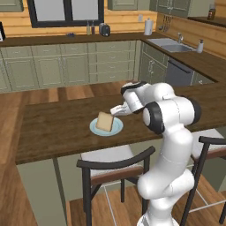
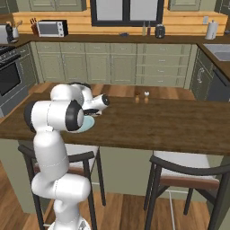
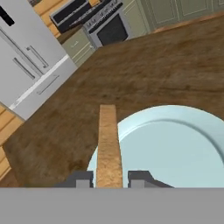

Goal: Start the toaster. Once the lever pops up, take the bread to the plate on the dining counter.

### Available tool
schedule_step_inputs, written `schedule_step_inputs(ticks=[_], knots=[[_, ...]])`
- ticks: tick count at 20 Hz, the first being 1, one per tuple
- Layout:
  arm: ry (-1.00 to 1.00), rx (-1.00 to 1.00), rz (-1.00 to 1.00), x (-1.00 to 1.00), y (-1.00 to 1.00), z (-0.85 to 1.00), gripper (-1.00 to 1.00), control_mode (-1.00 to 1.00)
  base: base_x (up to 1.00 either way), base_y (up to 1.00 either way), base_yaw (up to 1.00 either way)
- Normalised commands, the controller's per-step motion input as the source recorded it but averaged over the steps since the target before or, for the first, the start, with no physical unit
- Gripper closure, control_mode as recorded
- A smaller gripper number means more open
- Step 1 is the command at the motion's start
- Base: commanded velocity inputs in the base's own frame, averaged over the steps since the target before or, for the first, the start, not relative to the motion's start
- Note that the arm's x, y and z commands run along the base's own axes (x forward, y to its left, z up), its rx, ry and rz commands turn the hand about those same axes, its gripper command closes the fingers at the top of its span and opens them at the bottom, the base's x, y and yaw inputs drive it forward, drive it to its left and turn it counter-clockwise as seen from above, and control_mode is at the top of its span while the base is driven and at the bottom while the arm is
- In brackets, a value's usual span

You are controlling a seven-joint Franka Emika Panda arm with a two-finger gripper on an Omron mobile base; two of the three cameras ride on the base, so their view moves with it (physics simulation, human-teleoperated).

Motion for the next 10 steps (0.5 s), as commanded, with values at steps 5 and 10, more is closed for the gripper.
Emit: schedule_step_inputs(ticks=[5, 10], knots=[[0.00, 0.00, -0.02, 0.11, 0.00, -0.23, 1.00, -1.00, 0.00, 0.00, 0.00], [-0.01, 0.00, -0.02, -0.17, 0.00, -0.15, -1.00, -1.00, 0.00, 0.00, 0.00]])
